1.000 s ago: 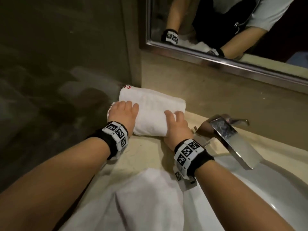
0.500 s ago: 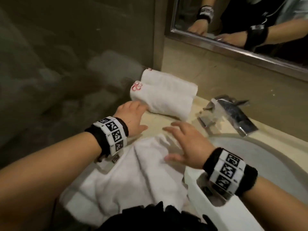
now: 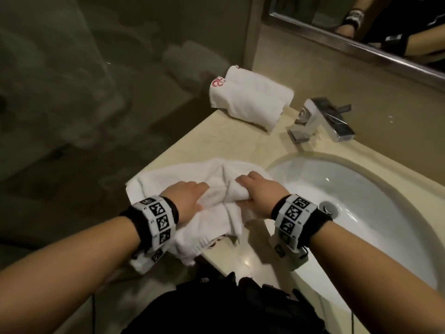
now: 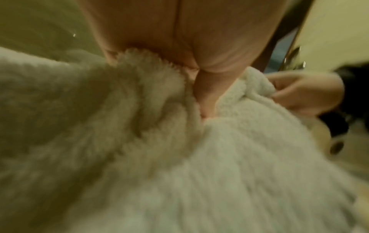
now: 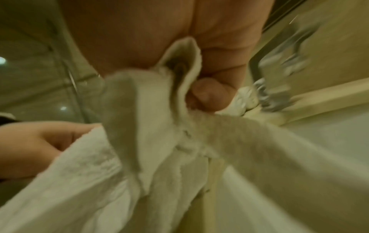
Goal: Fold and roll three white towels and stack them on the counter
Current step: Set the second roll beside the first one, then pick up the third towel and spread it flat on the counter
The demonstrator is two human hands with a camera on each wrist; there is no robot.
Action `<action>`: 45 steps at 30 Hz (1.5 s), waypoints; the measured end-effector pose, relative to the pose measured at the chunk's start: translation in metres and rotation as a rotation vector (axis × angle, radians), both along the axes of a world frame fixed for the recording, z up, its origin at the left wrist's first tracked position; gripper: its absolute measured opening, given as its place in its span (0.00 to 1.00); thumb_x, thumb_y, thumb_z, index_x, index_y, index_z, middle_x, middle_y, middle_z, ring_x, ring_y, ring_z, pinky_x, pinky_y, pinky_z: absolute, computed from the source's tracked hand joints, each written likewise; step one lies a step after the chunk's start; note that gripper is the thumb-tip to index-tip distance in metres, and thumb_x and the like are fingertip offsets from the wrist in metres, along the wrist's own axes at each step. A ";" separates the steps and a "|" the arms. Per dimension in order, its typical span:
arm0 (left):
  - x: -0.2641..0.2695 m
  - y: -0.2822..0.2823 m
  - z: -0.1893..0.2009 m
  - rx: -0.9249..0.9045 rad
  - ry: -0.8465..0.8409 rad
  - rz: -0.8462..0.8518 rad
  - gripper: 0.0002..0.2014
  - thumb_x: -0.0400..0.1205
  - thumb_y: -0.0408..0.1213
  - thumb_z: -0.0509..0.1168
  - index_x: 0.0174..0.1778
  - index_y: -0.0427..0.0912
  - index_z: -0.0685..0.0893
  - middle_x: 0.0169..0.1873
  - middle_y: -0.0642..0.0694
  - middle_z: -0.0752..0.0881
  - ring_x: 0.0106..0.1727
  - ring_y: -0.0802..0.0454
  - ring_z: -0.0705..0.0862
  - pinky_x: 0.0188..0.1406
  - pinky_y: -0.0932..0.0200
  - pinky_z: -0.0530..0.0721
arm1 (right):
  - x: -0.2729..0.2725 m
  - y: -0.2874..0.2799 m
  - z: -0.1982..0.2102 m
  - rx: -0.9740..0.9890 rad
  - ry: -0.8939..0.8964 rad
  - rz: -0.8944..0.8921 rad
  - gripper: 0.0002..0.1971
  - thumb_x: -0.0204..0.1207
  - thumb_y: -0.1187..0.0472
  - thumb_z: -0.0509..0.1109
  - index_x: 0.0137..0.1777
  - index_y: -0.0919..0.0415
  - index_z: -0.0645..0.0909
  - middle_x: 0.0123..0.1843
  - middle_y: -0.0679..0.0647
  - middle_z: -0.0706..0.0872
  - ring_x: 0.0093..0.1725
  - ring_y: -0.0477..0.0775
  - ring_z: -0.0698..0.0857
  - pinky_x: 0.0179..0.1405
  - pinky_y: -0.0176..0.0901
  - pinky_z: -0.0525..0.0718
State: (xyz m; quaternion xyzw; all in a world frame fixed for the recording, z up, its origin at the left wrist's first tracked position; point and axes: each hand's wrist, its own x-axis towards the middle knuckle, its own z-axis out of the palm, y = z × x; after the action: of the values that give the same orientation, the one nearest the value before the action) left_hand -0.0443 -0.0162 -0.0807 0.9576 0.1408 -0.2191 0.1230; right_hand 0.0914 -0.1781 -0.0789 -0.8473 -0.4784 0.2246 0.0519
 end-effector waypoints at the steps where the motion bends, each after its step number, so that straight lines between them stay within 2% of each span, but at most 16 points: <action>1: 0.002 -0.010 0.004 -0.037 -0.013 0.005 0.25 0.82 0.45 0.58 0.74 0.45 0.62 0.69 0.39 0.75 0.67 0.40 0.75 0.66 0.49 0.74 | -0.001 -0.013 0.008 0.022 -0.003 -0.027 0.25 0.74 0.47 0.66 0.69 0.50 0.67 0.62 0.56 0.74 0.56 0.63 0.81 0.48 0.46 0.74; 6: 0.021 -0.091 0.040 -0.424 -0.121 -0.029 0.25 0.81 0.43 0.63 0.73 0.46 0.65 0.66 0.41 0.79 0.65 0.43 0.79 0.63 0.53 0.76 | -0.007 -0.130 0.068 0.135 -0.023 -0.242 0.21 0.73 0.40 0.64 0.61 0.50 0.73 0.58 0.53 0.83 0.55 0.58 0.81 0.48 0.45 0.75; 9: 0.048 -0.173 0.057 -0.521 -0.077 -0.196 0.28 0.81 0.44 0.63 0.75 0.45 0.63 0.70 0.44 0.75 0.69 0.45 0.75 0.69 0.53 0.73 | -0.016 -0.230 0.100 0.104 -0.081 -0.420 0.20 0.73 0.37 0.61 0.56 0.50 0.74 0.53 0.53 0.85 0.50 0.58 0.81 0.47 0.47 0.77; 12: 0.072 -0.262 0.061 -0.558 -0.018 -0.397 0.27 0.80 0.45 0.64 0.74 0.45 0.65 0.69 0.46 0.76 0.68 0.47 0.76 0.66 0.58 0.73 | -0.034 -0.327 0.110 0.043 -0.070 -0.648 0.18 0.73 0.37 0.62 0.52 0.49 0.74 0.51 0.54 0.85 0.47 0.56 0.80 0.45 0.46 0.75; 15: 0.085 -0.340 0.055 -0.491 -0.012 -0.563 0.24 0.80 0.47 0.63 0.71 0.48 0.68 0.67 0.46 0.78 0.60 0.50 0.78 0.57 0.61 0.73 | -0.057 -0.408 0.093 -0.013 0.016 -0.894 0.18 0.73 0.37 0.62 0.53 0.49 0.75 0.53 0.54 0.85 0.46 0.54 0.78 0.43 0.43 0.70; 19: 0.085 -0.419 0.034 -0.319 -0.203 -0.837 0.31 0.71 0.59 0.67 0.68 0.49 0.70 0.68 0.42 0.73 0.68 0.43 0.72 0.68 0.46 0.71 | -0.087 -0.479 0.047 -0.074 0.107 -1.229 0.29 0.75 0.36 0.58 0.66 0.58 0.72 0.65 0.60 0.81 0.57 0.60 0.80 0.49 0.44 0.70; 22: 0.067 -0.450 0.013 -0.208 -0.152 -1.050 0.41 0.61 0.68 0.69 0.65 0.49 0.69 0.61 0.44 0.75 0.60 0.44 0.74 0.57 0.49 0.74 | -0.098 -0.498 0.022 -0.004 0.135 -1.402 0.32 0.76 0.37 0.57 0.69 0.61 0.70 0.67 0.62 0.79 0.62 0.62 0.79 0.49 0.43 0.69; 24: 0.058 -0.460 0.002 -0.132 -0.126 -1.106 0.41 0.62 0.66 0.70 0.66 0.48 0.67 0.59 0.43 0.74 0.58 0.42 0.75 0.54 0.49 0.74 | -0.099 -0.505 0.017 0.058 0.119 -1.468 0.30 0.76 0.38 0.57 0.68 0.60 0.71 0.66 0.61 0.80 0.61 0.62 0.79 0.50 0.43 0.70; 27: 0.063 -0.462 0.001 -0.208 -0.200 -1.049 0.23 0.75 0.47 0.66 0.64 0.45 0.70 0.59 0.41 0.77 0.58 0.39 0.77 0.53 0.51 0.73 | -0.102 -0.507 0.024 0.087 0.042 -1.468 0.25 0.77 0.40 0.59 0.66 0.58 0.72 0.68 0.60 0.77 0.63 0.61 0.78 0.59 0.47 0.74; 29: 0.072 -0.457 0.007 -0.333 -0.111 -0.966 0.17 0.78 0.38 0.62 0.64 0.44 0.73 0.61 0.41 0.80 0.60 0.41 0.78 0.55 0.55 0.72 | -0.107 -0.503 0.034 0.087 -0.122 -1.387 0.24 0.76 0.41 0.59 0.66 0.54 0.72 0.70 0.57 0.74 0.67 0.60 0.74 0.67 0.53 0.71; 31: 0.079 -0.448 0.017 -0.423 -0.015 -0.913 0.16 0.80 0.35 0.60 0.64 0.43 0.76 0.62 0.42 0.82 0.61 0.43 0.79 0.57 0.58 0.73 | -0.112 -0.487 0.047 0.171 -0.311 -1.237 0.24 0.74 0.39 0.61 0.65 0.51 0.74 0.68 0.54 0.76 0.68 0.59 0.73 0.67 0.55 0.67; 34: 0.085 -0.437 0.039 -0.473 -0.086 -0.881 0.14 0.82 0.34 0.57 0.63 0.41 0.79 0.59 0.41 0.84 0.60 0.44 0.80 0.53 0.61 0.72 | -0.117 -0.451 0.061 0.138 -0.334 -0.936 0.35 0.63 0.27 0.60 0.65 0.48 0.74 0.62 0.50 0.82 0.63 0.56 0.78 0.60 0.53 0.69; 36: 0.089 -0.434 0.056 -0.510 -0.191 -0.850 0.13 0.83 0.38 0.57 0.59 0.41 0.81 0.56 0.41 0.85 0.56 0.46 0.80 0.45 0.65 0.68 | -0.118 -0.432 0.058 0.056 -0.300 -0.875 0.38 0.61 0.27 0.62 0.68 0.47 0.69 0.61 0.49 0.82 0.61 0.57 0.78 0.58 0.52 0.69; 38: 0.093 -0.429 0.073 -0.509 -0.270 -0.818 0.12 0.83 0.42 0.58 0.56 0.42 0.83 0.52 0.43 0.86 0.51 0.49 0.80 0.40 0.66 0.66 | -0.115 -0.426 0.056 0.061 -0.332 -0.922 0.32 0.65 0.36 0.68 0.66 0.50 0.69 0.59 0.51 0.82 0.59 0.58 0.79 0.56 0.49 0.69; 42: 0.098 -0.408 0.097 -0.362 -0.316 -0.832 0.11 0.81 0.46 0.61 0.52 0.44 0.82 0.44 0.45 0.85 0.43 0.50 0.77 0.37 0.62 0.67 | -0.106 -0.448 0.082 0.267 -0.333 -1.010 0.12 0.74 0.51 0.67 0.49 0.60 0.76 0.49 0.61 0.85 0.50 0.65 0.82 0.39 0.45 0.67; 45: 0.100 -0.395 0.099 -0.158 -0.257 -0.919 0.09 0.80 0.42 0.62 0.50 0.40 0.82 0.48 0.43 0.83 0.47 0.46 0.78 0.41 0.62 0.66 | -0.106 -0.465 0.115 0.393 -0.369 -1.034 0.11 0.75 0.56 0.67 0.45 0.66 0.78 0.44 0.65 0.85 0.46 0.66 0.82 0.36 0.47 0.68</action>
State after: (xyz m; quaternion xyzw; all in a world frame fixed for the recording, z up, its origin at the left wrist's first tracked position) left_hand 0.0557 -0.4113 0.0180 0.9278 -0.3302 -0.1405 0.1024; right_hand -0.0144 -0.6432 0.0364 -0.9704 -0.0365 -0.0743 0.2267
